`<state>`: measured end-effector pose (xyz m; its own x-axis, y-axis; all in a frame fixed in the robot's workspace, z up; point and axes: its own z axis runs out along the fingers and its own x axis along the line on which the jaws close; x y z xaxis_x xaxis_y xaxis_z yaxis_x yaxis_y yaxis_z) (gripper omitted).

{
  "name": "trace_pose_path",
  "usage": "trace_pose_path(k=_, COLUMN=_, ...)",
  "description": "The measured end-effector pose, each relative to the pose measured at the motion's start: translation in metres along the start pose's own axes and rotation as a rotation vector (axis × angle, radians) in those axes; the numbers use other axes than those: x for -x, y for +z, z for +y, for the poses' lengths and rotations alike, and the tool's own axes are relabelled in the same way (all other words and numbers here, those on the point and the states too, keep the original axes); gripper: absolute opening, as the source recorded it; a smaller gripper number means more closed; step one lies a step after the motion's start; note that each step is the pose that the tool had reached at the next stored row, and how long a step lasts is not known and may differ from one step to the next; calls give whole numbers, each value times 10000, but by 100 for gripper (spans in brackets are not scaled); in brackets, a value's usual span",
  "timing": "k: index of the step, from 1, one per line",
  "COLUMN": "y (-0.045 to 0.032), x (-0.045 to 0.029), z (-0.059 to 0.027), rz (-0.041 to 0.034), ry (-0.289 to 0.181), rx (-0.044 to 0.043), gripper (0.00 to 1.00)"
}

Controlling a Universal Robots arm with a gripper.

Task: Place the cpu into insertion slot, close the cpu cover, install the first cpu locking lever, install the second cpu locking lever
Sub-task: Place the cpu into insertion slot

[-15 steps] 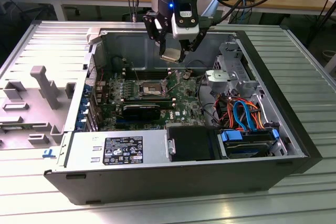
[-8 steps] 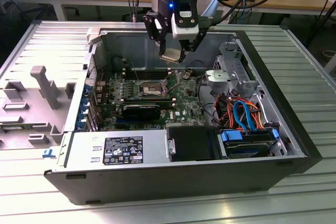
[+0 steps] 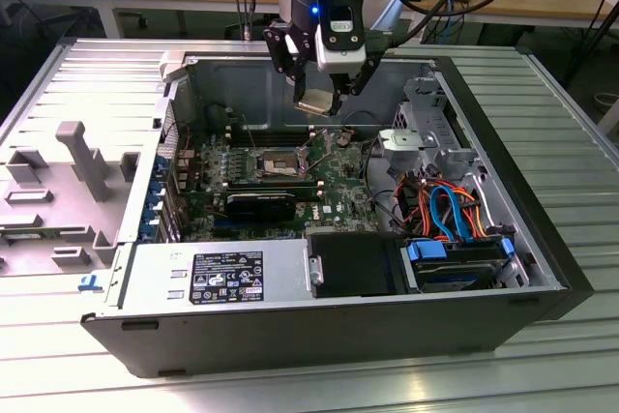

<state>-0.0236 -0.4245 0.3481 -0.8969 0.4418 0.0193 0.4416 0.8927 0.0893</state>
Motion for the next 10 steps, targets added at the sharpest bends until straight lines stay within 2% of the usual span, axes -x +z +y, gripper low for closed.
trace_pose_path(k=10, y=0, x=2, z=-4, rz=-8, ry=89, rx=2, gripper=55)
